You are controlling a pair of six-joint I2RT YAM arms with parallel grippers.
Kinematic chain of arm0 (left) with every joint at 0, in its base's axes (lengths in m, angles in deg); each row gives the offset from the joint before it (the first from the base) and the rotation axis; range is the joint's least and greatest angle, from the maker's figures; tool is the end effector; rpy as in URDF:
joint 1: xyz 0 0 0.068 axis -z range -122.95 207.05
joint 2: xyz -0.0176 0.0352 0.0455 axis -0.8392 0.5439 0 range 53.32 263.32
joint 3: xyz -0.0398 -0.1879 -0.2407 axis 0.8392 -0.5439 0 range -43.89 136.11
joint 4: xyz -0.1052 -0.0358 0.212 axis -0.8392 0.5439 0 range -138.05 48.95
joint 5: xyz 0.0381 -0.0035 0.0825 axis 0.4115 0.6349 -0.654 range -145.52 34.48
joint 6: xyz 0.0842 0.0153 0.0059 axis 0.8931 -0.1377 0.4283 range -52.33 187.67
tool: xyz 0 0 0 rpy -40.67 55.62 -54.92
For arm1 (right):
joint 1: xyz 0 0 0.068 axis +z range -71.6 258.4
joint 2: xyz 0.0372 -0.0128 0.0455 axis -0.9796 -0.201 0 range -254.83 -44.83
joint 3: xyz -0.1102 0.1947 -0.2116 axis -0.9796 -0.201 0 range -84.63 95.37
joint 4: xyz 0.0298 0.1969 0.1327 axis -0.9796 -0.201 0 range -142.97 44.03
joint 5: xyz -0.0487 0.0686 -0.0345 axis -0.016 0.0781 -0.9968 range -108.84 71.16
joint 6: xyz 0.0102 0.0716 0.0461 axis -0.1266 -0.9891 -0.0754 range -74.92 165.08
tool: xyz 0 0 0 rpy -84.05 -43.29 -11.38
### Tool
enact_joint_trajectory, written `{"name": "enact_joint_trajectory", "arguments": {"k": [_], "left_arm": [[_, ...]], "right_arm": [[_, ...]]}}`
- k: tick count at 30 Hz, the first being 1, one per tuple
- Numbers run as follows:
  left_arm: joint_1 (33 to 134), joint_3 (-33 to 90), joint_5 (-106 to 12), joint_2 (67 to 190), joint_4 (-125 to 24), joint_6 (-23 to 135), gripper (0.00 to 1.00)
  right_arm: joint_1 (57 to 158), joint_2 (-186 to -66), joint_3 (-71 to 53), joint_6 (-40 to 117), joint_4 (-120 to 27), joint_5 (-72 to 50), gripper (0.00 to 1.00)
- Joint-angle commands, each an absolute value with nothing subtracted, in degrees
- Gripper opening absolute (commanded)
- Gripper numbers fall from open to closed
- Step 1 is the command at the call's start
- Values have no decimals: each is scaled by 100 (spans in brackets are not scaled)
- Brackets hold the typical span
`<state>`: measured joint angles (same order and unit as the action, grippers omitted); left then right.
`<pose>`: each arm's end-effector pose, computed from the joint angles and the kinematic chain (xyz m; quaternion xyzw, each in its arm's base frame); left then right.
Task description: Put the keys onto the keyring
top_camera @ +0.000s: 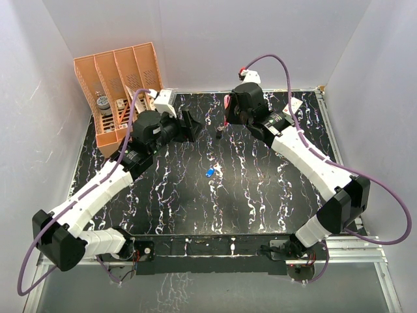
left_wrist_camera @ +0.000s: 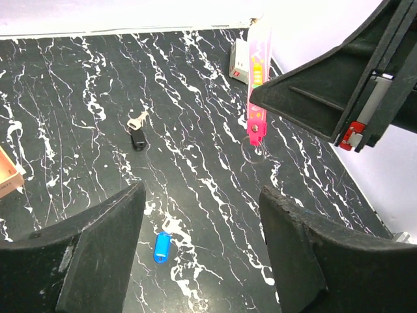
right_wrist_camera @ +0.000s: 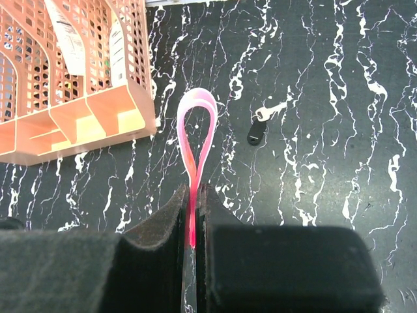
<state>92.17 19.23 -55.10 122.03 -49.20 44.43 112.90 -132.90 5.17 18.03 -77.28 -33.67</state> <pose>0.2339 -0.1651 0.4197 0.0784 0.7298 -0.3335 0.5917 0.3054 0.1862 0.4075 0.0092 0.8594 0.1594 0.4858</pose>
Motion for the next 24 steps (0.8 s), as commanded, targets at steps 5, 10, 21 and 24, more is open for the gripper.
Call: {"name": "enact_joint_trajectory", "arguments": {"k": [5,10,21,24], "left_arm": [[9271,2254,-5369,12537,-5183,4533,74],[9398,2327,-5633,12698,-5224,4652,82],[9916,2038,-6528,12514,-5899,5069,99],[9949,2033,-6650,12504,-5965,5166,99]], "right_arm": [[11360,-13304,919,1803,-7392,-3110,0],[11459,-13423,1170,1704,-7489,-3054,0],[11768,-13851,1870,1284,-7987,-3229,0],[11852,-13943,2061,1187,-8084,-3275,0]]}}
